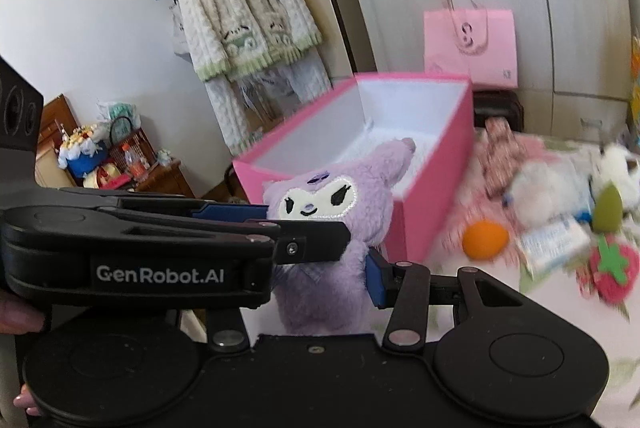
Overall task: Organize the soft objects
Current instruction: 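Lift the purple plush doll with the left tool over the pink box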
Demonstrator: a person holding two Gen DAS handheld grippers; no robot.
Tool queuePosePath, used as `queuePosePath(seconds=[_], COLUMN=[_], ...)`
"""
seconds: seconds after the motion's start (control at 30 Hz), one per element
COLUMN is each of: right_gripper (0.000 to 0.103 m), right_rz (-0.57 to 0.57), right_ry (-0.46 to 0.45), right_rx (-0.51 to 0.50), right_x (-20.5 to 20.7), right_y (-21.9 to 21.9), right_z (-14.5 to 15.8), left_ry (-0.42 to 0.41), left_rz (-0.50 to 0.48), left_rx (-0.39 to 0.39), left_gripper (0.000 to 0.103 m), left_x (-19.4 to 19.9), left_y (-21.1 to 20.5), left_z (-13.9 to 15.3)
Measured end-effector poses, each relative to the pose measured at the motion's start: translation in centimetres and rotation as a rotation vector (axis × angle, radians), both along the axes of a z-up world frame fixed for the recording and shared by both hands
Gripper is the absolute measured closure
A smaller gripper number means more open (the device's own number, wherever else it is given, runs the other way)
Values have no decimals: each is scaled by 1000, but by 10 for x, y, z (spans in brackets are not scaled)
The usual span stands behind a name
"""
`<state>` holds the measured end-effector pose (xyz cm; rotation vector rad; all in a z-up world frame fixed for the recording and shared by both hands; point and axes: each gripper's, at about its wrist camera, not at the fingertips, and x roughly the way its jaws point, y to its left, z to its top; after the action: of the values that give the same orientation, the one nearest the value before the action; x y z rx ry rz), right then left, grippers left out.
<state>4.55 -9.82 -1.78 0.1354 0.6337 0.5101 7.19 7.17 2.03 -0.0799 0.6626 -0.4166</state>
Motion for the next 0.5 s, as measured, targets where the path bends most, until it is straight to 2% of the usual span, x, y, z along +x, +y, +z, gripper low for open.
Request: queuePosePath(seconds=[0.2,0.5], right_gripper=[51,51], right_rz=[13,10], right_ry=[-18,58], right_rx=[46,-12], right_x=[51,170], right_y=[6,16], right_z=[19,14], left_ry=[-35,69], left_rz=[20,34], left_rx=[-10,-24], left_gripper=[50,50], left_x=[54,182], left_y=[10,12], left_z=[17,3])
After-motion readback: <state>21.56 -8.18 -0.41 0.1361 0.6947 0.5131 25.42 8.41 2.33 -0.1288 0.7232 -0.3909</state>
